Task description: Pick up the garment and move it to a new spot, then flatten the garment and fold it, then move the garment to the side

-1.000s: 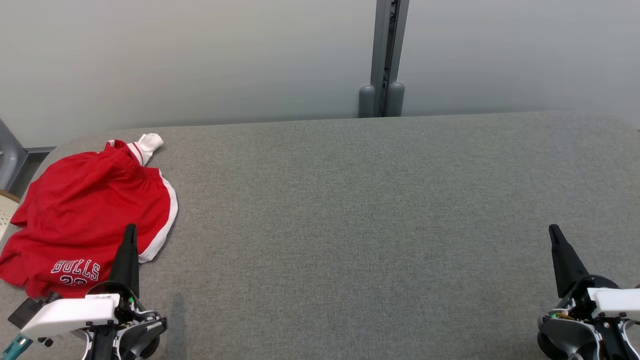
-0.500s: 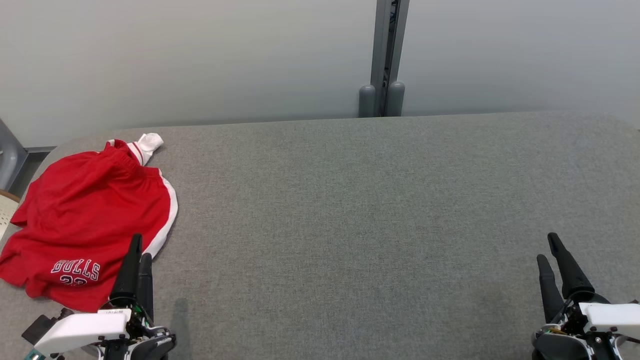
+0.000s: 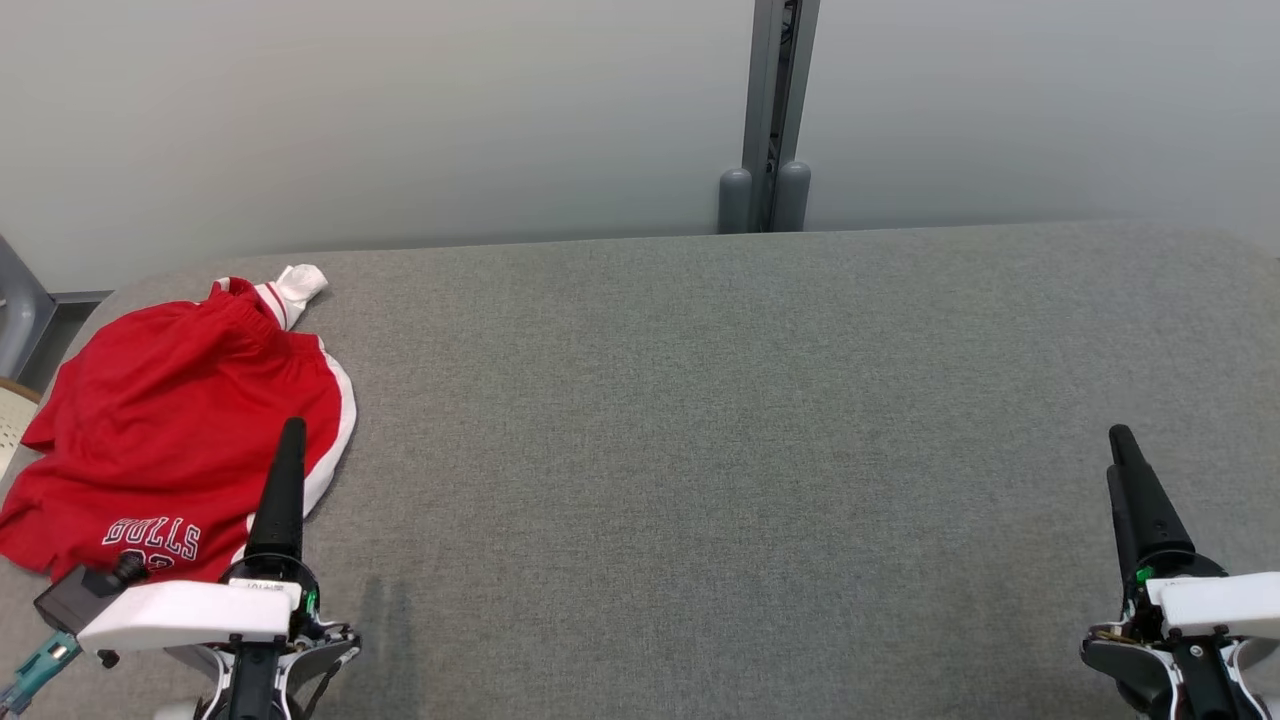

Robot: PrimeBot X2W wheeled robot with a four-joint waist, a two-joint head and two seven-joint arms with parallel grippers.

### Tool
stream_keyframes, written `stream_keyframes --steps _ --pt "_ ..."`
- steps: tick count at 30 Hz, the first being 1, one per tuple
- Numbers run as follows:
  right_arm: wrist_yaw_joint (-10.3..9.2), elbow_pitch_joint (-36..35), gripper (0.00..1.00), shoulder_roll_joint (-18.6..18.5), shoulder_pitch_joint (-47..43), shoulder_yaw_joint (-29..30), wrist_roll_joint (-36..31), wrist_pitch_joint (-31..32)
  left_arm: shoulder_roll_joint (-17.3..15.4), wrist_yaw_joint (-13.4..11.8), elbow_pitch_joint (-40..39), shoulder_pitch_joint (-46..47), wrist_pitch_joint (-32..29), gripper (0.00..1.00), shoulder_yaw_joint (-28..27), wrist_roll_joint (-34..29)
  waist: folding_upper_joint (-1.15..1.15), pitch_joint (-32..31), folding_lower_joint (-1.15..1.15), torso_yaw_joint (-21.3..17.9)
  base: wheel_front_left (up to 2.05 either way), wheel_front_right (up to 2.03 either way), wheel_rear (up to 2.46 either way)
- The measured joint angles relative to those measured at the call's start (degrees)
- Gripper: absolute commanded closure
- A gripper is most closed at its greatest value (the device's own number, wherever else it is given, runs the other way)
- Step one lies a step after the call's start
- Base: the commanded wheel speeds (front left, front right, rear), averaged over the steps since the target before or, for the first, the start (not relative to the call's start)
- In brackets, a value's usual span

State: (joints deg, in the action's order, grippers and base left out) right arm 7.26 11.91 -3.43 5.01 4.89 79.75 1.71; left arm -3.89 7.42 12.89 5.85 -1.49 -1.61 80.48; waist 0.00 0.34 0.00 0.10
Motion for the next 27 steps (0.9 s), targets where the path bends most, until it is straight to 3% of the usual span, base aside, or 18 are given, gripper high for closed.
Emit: stream_keyframes --steps 15,27 --pt "0.0 -3.5 0.0 -1.7 0.1 -2.0 -22.2 -3.4 -1.6 0.0 -3.0 0.1 3.3 0.0 3.3 -21.7 0.0 -0.3 0.0 0.0 0.0 0.0 0.0" --pt "0.0 -4.3 0.0 -2.6 -0.2 -3.6 -37.1 -5.8 -4.3 -2.0 -3.7 0.1 5.7 0.0 7.6 -36.0 0.0 -0.5 0.0 0.1 0.0 0.0 0.0"
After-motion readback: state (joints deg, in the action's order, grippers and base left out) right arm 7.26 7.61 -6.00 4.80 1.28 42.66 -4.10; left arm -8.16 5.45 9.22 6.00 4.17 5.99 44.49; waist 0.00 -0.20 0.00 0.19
